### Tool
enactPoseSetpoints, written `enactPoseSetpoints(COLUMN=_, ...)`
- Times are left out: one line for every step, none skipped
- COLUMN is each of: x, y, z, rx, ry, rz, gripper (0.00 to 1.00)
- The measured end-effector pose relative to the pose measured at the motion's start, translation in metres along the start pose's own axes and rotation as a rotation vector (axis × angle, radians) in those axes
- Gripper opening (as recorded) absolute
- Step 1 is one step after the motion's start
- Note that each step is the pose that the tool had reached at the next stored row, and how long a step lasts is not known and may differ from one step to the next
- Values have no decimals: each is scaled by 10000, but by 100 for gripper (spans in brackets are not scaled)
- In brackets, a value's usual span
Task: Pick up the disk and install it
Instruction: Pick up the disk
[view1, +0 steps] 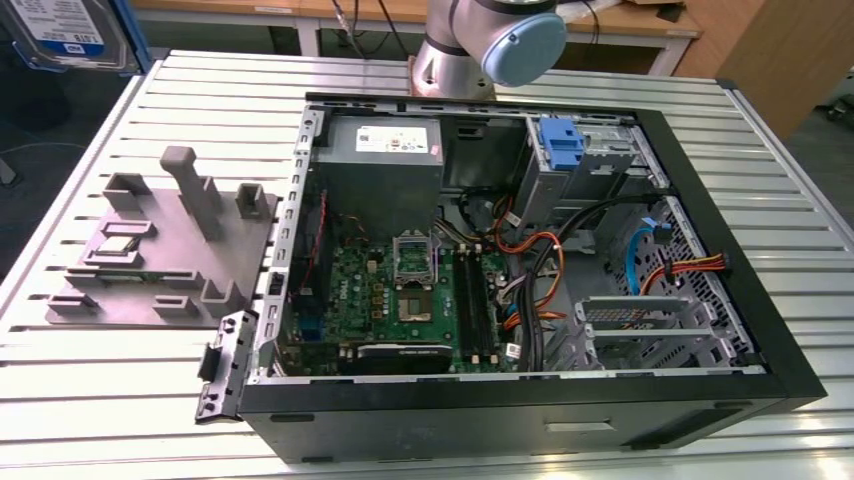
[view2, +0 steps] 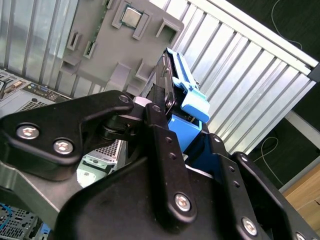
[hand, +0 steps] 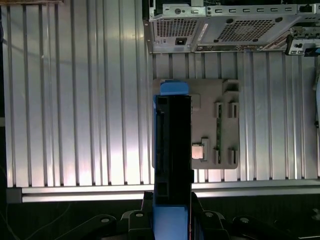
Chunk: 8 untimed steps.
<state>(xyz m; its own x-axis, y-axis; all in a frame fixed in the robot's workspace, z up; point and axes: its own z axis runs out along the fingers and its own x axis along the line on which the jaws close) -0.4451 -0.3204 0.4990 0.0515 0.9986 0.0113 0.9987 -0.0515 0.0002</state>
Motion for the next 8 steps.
enactPoseSetpoints(x=0, y=5, z=0, rx=0, ry=0, rz=0, gripper=36)
enactPoseSetpoints(x=0, y=8, z=0, rx=0, ry=0, rz=0, gripper=36)
enactPoseSetpoints(x=0, y=8, z=0, rx=0, ry=0, rz=0, gripper=36)
enactPoseSetpoints(x=0, y=8, z=0, rx=0, ry=0, rz=0, gripper=36)
enactPoseSetpoints(x=1, y=8, z=0, rx=0, ry=0, rz=0, gripper=36)
enactPoseSetpoints(x=1, y=8, z=0, rx=0, ry=0, rz=0, gripper=36)
enactPoseSetpoints(x=1, y=12, z=0, rx=0, ry=0, rz=0, gripper=36)
enactPoseSetpoints(x=1, y=13, z=0, rx=0, ry=0, rz=0, gripper=36)
